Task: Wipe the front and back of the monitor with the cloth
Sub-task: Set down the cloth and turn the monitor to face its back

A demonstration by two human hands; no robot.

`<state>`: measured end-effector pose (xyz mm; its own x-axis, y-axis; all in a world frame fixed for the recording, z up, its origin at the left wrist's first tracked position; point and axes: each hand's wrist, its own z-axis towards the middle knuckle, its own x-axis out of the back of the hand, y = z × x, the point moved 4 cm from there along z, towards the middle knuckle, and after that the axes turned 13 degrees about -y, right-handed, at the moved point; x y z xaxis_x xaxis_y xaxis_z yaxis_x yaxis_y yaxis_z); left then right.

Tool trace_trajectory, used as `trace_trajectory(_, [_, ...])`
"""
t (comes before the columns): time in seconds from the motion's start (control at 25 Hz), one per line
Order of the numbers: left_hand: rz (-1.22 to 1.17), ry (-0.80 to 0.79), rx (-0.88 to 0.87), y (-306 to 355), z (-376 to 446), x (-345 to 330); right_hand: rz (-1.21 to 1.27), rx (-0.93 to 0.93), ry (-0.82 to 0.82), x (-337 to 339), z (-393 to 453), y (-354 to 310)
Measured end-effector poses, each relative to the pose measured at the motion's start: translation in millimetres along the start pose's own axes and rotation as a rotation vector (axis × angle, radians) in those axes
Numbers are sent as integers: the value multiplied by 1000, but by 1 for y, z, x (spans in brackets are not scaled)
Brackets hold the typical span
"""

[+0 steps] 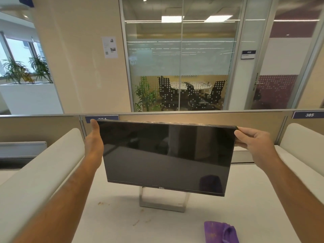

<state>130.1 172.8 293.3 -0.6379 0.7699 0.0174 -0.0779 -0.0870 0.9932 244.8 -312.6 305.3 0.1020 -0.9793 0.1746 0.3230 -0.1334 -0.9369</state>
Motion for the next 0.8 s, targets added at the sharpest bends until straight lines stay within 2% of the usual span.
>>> trace_trajectory(0.2, [-12, -102, 80, 4, 23, -10, -84, 54, -23, 3, -41, -14])
trace_trajectory(0.44, [67, -237, 110, 4, 45, -30, -222, 200, -10, -2, -88, -36])
trace_trajectory(0.56, [205, -224, 131, 7, 52, -33, -271, 194, -69, -2, -92, -46])
trace_trajectory(0.64, [437, -97, -19, 25, 43, -40, -318, 187, -153, 4, -88, -54])
trace_trajectory(0.72, [564, 17, -405, 58, 8, -63, -291, 188, -269, 11, -79, -65])
trace_trajectory(0.76, [556, -33, -639, 75, -22, -83, -248, 188, -294, 15, -70, -70])
trace_trajectory(0.8, [551, -157, -868, 90, -61, -108, -234, 190, -277, 20, -57, -75])
